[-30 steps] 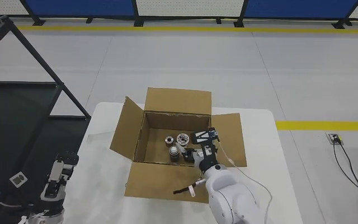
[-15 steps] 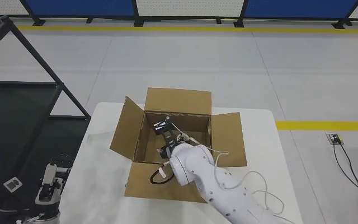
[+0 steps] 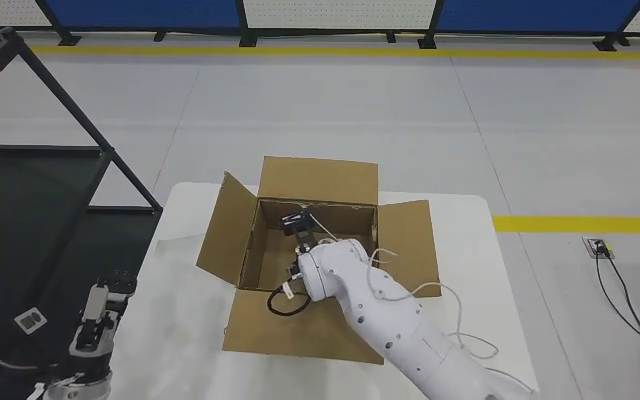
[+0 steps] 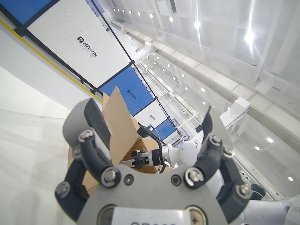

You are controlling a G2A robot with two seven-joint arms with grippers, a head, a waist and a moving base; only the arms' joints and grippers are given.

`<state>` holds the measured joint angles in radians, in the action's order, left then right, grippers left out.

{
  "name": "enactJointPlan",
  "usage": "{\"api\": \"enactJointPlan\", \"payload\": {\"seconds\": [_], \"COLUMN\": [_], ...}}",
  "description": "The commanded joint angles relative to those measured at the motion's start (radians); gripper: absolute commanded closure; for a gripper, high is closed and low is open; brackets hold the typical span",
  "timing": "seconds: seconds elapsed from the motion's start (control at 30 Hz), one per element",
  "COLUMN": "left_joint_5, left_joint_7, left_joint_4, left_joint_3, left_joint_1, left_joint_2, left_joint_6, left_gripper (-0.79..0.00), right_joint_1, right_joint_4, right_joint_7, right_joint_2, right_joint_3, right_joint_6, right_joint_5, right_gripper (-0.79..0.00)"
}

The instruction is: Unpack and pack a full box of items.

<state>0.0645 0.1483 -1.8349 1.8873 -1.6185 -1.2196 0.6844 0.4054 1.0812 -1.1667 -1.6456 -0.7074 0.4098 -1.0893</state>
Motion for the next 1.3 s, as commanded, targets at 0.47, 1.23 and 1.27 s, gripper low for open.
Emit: {"api": "enactJointPlan", "payload": {"seconds": [0.47,1.23,1.27], "left_joint_5": [-0.009,-0.023,-0.023], "left_joint_7": [0.005,0.018,0.018], "left_joint_4": [0.0,-0.01,-0.009], "left_joint_3": [0.001,-0.015,-0.017], "left_joint_1": [0.007,0.008,0.009], "left_joint_2": [-0.002,-0.005,-0.005], "left_joint_6": [-0.011,-0.01,-0.01], "left_gripper": [-0.785,-0.785,-0.785], "right_joint_1": [-0.01,0.639,0.67], "right_joint_4": [-0.053,1.044,1.073], "right_joint_7": [0.034,0.148,0.161], "right_joint_2": [-0.03,0.1,0.102], "right_joint_3": [-0.023,-0.385,-0.41], "right_joint_6": [-0.03,0.047,0.051], "right_joint_5": [0.007,-0.48,-0.471], "right_gripper": [0.0,0.0,0.0]}}
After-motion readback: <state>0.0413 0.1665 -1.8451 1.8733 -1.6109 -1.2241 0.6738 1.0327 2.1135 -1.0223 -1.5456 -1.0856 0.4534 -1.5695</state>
